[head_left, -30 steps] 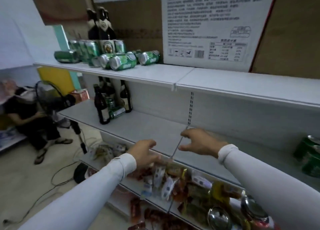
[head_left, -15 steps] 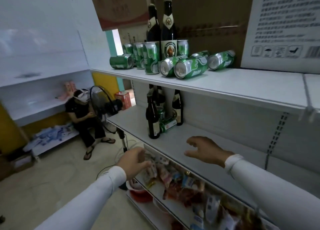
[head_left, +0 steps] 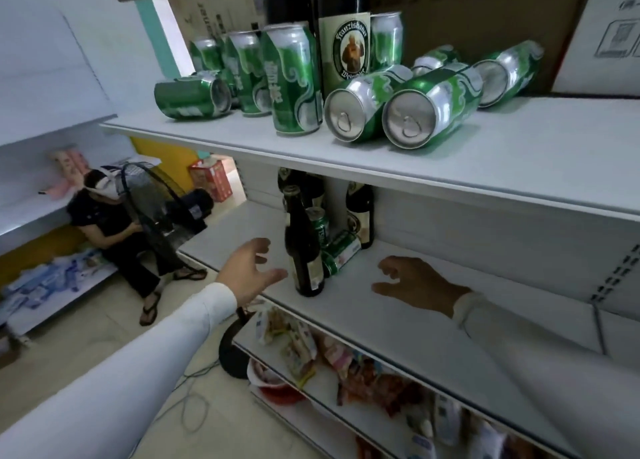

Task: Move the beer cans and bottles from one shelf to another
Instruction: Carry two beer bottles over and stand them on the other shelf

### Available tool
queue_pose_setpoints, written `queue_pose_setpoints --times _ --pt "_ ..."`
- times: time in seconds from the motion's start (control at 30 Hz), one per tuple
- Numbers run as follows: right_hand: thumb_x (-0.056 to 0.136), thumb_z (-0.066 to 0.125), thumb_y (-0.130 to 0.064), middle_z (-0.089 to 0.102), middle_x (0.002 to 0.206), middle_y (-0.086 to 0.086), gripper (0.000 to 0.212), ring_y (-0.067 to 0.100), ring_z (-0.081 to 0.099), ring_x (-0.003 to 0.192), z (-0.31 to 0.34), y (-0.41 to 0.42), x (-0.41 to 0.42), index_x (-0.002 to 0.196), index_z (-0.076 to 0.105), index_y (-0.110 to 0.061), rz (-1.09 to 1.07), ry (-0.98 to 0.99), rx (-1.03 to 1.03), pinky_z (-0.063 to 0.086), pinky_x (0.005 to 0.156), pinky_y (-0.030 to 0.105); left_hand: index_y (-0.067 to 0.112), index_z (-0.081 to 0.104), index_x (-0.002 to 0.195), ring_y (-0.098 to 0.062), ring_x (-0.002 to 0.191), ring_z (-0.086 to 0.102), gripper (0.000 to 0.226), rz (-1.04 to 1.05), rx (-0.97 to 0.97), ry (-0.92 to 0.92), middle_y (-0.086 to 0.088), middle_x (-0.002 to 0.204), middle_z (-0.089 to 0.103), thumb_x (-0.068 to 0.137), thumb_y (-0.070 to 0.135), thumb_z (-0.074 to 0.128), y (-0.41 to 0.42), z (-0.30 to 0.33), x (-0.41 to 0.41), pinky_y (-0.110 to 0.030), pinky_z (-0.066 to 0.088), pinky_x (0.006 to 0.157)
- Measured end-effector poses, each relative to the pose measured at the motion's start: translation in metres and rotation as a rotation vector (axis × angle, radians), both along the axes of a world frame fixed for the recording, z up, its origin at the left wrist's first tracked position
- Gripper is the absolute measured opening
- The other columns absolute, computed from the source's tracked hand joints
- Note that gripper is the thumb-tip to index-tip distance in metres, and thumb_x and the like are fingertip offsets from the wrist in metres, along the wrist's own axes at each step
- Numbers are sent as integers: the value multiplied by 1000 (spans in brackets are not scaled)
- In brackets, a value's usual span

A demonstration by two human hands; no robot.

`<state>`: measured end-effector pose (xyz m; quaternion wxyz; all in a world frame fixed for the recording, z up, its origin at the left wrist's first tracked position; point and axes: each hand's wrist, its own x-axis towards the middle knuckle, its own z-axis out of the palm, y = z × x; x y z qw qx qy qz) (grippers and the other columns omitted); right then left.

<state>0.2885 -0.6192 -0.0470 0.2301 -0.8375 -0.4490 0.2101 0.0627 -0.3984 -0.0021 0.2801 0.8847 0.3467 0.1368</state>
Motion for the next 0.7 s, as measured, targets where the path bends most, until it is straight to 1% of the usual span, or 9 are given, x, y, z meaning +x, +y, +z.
queue_pose_setpoints --times 0.1,0.17,0.27,0.33,0.37,0.47,0.53,0.63,0.7 --pt "87 67 -49 56 129 2 64 16 55 115 -1 5 2 138 50 -15 -86 9 1 44 102 31 14 41 140 -20 112 57 82 -42 -62 -85 -2 133 51 72 37 80 18 -3 23 -41 51 94" --pt "87 67 -50 57 127 1 62 15 55 111 -2 9 -2 136 51 -16 -151 10 5 44 101 30 16 41 139 -20 111 56 82 -107 -114 -147 -1 130 52 70 32 83 26 -6 35 -42 52 93" --pt "86 68 -50 58 123 0 61 12 54 105 1 20 -7 134 52 -15 -262 -10 44 44 97 26 19 40 138 -20 110 56 78 -249 -179 -143 0 124 56 72 27 82 36 -9 46 -38 51 94" --pt "86 68 -50 59 125 1 62 12 54 104 3 30 -12 134 52 -14 -331 -29 62 42 95 25 22 41 137 -21 113 57 79 -337 -207 -132 -2 125 58 71 33 81 43 -10 52 -41 50 97" --pt "86 67 -50 59 126 2 62 13 55 105 5 37 -16 135 52 -14 -358 -30 66 42 94 24 22 42 136 -22 114 58 78 -374 -202 -137 -2 124 60 69 35 82 48 -10 54 -41 49 97" --pt "87 66 -51 59 127 2 62 16 57 107 9 57 -28 135 52 -16 -424 -32 71 42 93 25 24 50 128 -17 107 60 70 -429 -158 -169 5 113 63 68 32 84 60 -11 55 -32 49 93" --pt "87 66 -50 60 125 1 60 17 58 109 12 67 -36 134 53 -16 -461 -56 88 41 91 24 24 54 122 -16 104 61 64 -447 -139 -176 6 108 64 67 34 84 70 -10 51 -32 50 91" --pt "87 67 -48 61 123 1 58 16 57 109 15 77 -43 134 54 -15 -514 -59 131 40 90 22 23 57 117 -19 101 62 60 -447 -69 -162 1 111 66 66 37 84 91 -8 46 -30 49 89" --pt "87 67 -48 61 123 1 58 14 55 103 15 82 -42 133 54 -15 -536 -67 145 39 86 22 21 56 116 -22 102 61 60 -413 -47 -154 -1 113 65 65 37 84 105 -6 44 -32 49 88"
